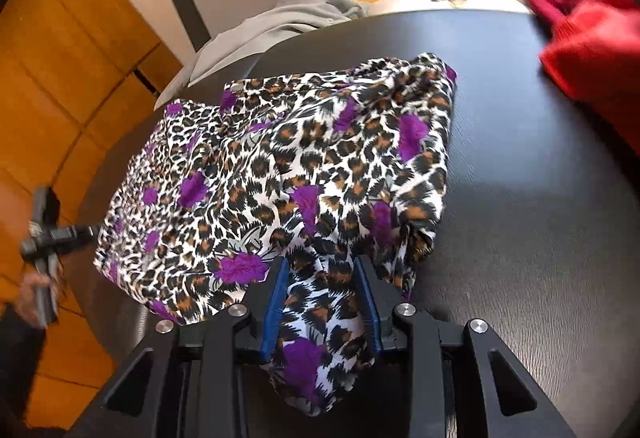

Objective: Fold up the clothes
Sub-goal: 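Pinch and tuck the folded garment edge with the right gripper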

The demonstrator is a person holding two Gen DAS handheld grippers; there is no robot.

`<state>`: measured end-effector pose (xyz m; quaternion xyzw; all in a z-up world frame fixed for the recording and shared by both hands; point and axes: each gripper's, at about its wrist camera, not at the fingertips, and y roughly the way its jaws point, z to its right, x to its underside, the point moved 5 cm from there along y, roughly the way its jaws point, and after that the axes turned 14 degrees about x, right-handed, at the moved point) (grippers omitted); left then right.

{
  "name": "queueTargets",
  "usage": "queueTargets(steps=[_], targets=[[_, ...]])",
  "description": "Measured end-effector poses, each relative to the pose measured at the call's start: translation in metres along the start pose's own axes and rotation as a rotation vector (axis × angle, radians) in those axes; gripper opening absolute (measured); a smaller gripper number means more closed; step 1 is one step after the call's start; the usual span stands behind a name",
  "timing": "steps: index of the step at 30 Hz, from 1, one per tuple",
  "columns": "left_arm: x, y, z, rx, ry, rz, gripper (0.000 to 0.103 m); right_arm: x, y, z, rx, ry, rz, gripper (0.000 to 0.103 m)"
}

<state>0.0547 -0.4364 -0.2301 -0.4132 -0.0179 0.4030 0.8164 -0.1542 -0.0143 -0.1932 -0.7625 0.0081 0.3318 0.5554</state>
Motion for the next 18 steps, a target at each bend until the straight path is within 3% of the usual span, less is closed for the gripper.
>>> queueTargets(steps=[1,3,4,5,9,12,14,18], targets=[[0.002,-0.005,-0.001,0.018,-0.012,0.025,0.000,0.000,-0.003,0.003,-0.002,0.008,0.007,0.035],[-0.006,-0.019,0.007,0.081,-0.002,0.100,0.010,-0.001,-0.010,0.010,-0.005,0.025,0.022,0.035],[-0.011,-0.024,0.013,0.105,0.007,0.127,0.025,-0.002,-0.013,0.013,-0.007,0.033,0.030,0.035],[-0.017,-0.023,0.018,0.114,0.015,0.126,0.028,-0.002,-0.017,0.016,-0.009,0.041,0.037,0.035],[-0.044,0.000,0.051,0.126,0.096,0.087,0.038,-0.027,-0.018,0.026,0.002,0.083,0.080,0.036],[-0.063,0.021,0.066,0.137,0.127,0.059,0.041,-0.044,0.000,0.023,0.020,0.079,0.059,0.036],[-0.071,0.031,0.066,0.134,0.132,0.032,0.056,-0.048,0.017,0.020,0.025,0.077,0.020,0.036],[-0.086,0.043,0.063,0.104,0.141,-0.011,0.056,-0.052,0.032,0.019,0.031,0.054,-0.003,0.036]])
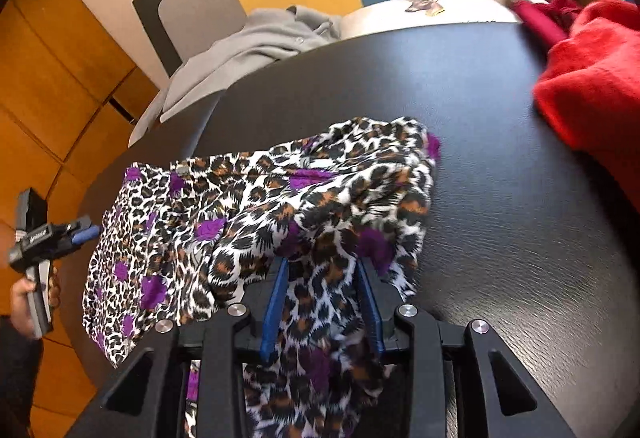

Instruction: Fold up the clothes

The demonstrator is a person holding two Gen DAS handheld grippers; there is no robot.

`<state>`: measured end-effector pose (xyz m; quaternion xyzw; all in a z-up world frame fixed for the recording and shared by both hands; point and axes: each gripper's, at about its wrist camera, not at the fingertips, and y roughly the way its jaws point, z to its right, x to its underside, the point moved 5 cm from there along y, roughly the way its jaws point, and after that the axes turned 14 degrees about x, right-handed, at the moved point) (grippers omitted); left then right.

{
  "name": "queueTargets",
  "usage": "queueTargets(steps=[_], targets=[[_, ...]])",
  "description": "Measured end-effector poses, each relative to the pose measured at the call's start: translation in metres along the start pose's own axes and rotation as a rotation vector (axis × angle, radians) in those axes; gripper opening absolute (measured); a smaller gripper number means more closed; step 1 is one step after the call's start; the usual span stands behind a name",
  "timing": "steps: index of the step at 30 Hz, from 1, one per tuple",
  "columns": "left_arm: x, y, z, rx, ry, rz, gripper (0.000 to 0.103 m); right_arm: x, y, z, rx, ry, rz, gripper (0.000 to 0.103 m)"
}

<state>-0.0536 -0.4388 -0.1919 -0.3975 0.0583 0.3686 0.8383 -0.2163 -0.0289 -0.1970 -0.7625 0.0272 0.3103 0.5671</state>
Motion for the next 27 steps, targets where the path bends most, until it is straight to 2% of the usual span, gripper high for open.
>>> queueTargets(steps=[4,7,8,10,12,13,19,21,24,25,27], targets=[[-0.008,0.016,0.000,-0.067,0.054,-0.044,0.056,-0.002,0.001,-0.003,0.030,-0.030,0.010,0.028],[-0.011,0.020,-0.003,-0.038,0.033,-0.053,0.054,-0.003,0.002,-0.005,0.053,-0.053,0.018,0.018],[-0.011,0.021,-0.003,-0.026,0.027,-0.056,0.053,-0.003,0.003,-0.006,0.061,-0.061,0.021,0.011],[-0.009,0.027,0.000,-0.008,0.028,-0.075,0.050,-0.004,0.003,-0.008,0.086,-0.094,0.021,0.009],[-0.007,0.030,-0.001,-0.047,0.034,-0.075,0.024,-0.004,0.006,-0.011,0.106,-0.123,0.014,0.007],[-0.007,0.030,-0.002,-0.064,0.028,-0.065,0.000,-0.004,0.005,-0.011,0.115,-0.124,0.018,0.006],[-0.005,-0.019,-0.002,-0.084,-0.004,0.113,0.001,-0.012,-0.011,-0.007,0.146,-0.100,0.073,0.003],[0.000,-0.020,-0.014,-0.127,-0.021,0.099,0.001,-0.015,-0.018,-0.004,0.145,-0.079,0.093,0.003],[0.008,-0.012,-0.037,-0.186,-0.083,0.062,0.000,-0.009,-0.010,0.004,0.140,-0.054,0.050,0.007],[0.010,-0.013,-0.043,-0.207,-0.105,0.065,0.000,-0.007,-0.007,0.007,0.138,-0.046,0.036,0.007],[0.009,-0.025,-0.047,-0.255,-0.136,0.123,0.000,-0.004,-0.003,0.012,0.134,-0.029,0.010,0.009]])
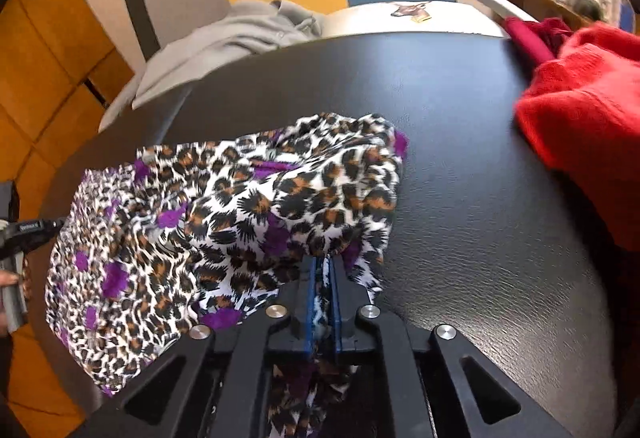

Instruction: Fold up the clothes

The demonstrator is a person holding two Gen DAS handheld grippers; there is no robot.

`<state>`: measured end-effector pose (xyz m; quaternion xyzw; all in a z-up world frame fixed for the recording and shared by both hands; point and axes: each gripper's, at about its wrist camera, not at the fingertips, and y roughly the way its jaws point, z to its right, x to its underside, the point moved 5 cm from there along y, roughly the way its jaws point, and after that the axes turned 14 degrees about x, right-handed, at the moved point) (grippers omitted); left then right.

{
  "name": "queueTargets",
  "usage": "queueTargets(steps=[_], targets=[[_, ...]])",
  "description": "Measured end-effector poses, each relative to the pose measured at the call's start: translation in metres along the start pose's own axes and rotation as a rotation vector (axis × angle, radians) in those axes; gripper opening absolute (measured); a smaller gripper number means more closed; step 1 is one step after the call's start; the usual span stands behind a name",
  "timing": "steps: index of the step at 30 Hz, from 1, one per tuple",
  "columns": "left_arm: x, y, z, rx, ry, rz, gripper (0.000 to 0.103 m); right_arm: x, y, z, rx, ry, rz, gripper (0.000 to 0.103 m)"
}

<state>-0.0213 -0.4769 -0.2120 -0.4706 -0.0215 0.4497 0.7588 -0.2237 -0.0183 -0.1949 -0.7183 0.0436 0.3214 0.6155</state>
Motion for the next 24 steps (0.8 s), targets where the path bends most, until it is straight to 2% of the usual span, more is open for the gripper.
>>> queueTargets(steps=[2,3,4,6,7,8,9,12,16,18,20,24], targets=[[-0.007,-0.015,0.002,-0.003,-0.007,0.059,0.001,-0.003,-0.016,0.009,-0.023,0.032,0.041,0.015],[-0.009,-0.021,0.011,0.025,0.025,0.077,0.002,-0.011,-0.024,0.009,-0.036,0.024,0.064,0.023],[-0.011,-0.024,0.024,0.040,0.070,0.081,0.004,-0.018,-0.032,0.009,-0.050,0.017,0.086,0.026],[-0.007,-0.014,0.057,0.112,0.168,0.006,0.006,-0.034,-0.048,0.008,-0.075,0.000,0.129,0.035],[-0.004,-0.006,0.073,0.146,0.212,-0.040,0.011,-0.035,-0.042,0.002,-0.073,-0.026,0.115,0.043],[0.001,0.003,0.087,0.154,0.254,-0.077,0.013,-0.037,-0.036,-0.004,-0.071,-0.052,0.101,0.063],[0.006,0.012,0.102,0.156,0.302,-0.113,0.014,-0.039,-0.030,-0.009,-0.068,-0.079,0.087,0.071],[0.011,0.040,0.138,0.182,0.393,-0.198,0.019,-0.045,-0.013,-0.026,-0.061,-0.157,0.045,0.067],[0.017,0.080,0.167,0.142,0.512,-0.283,0.019,-0.053,0.010,-0.049,-0.051,-0.262,-0.012,0.052],[0.019,0.093,0.167,0.100,0.543,-0.298,0.019,-0.056,0.021,-0.060,-0.046,-0.314,-0.040,0.008],[0.023,0.099,0.164,0.074,0.559,-0.295,0.019,-0.060,0.032,-0.070,-0.040,-0.365,-0.065,0.007],[0.023,0.095,0.154,0.022,0.535,-0.224,0.022,-0.073,0.006,-0.068,0.014,-0.360,0.082,0.007]])
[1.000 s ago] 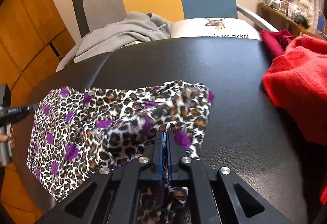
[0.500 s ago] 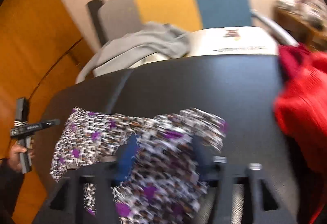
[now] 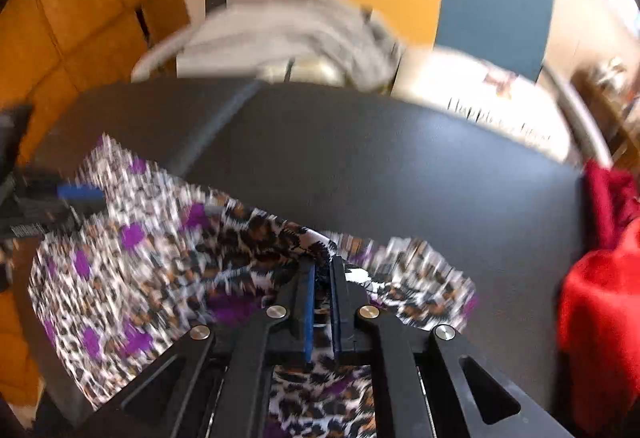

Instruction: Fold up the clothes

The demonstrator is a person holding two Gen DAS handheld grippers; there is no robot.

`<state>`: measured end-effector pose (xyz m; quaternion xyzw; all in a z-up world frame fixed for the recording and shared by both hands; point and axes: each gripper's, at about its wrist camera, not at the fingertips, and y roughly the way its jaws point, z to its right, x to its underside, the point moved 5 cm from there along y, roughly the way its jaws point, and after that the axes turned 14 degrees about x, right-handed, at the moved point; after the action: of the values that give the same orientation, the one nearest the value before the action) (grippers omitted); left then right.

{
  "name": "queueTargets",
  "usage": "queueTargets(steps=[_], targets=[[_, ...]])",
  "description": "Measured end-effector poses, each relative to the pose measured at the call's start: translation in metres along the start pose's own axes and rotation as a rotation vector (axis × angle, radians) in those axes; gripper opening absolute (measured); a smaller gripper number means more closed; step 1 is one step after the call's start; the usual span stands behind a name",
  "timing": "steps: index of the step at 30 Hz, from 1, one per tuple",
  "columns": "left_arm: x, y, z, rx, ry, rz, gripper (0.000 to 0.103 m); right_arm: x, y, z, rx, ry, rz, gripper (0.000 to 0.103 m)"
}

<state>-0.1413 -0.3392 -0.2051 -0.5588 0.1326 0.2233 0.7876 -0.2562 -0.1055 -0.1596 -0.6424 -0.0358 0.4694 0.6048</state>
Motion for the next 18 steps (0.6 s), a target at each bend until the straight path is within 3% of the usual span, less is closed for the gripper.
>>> queueTargets(steps=[3,5,7,8,14,18], targets=[[0.009,-0.003,-0.005,-0.090,-0.013,0.048,0.022,-0.011,-0.002,0.005,0.053,0.019,0.050,0.009],[0.013,-0.002,-0.011,-0.086,-0.068,0.079,0.022,-0.011,0.007,0.007,0.047,0.038,0.046,0.012],[0.017,-0.008,-0.013,-0.066,-0.104,0.112,0.022,-0.001,0.008,0.006,-0.003,0.061,0.024,0.025],[0.019,-0.014,-0.012,-0.065,-0.107,0.131,0.022,0.006,0.002,0.005,-0.032,0.072,0.020,0.039],[0.045,-0.040,0.009,0.026,-0.077,0.187,0.021,0.046,-0.035,-0.002,-0.203,0.140,-0.008,0.039],[0.071,-0.036,0.019,0.045,-0.039,0.132,0.021,0.082,-0.054,-0.010,-0.280,0.158,-0.057,0.039]])
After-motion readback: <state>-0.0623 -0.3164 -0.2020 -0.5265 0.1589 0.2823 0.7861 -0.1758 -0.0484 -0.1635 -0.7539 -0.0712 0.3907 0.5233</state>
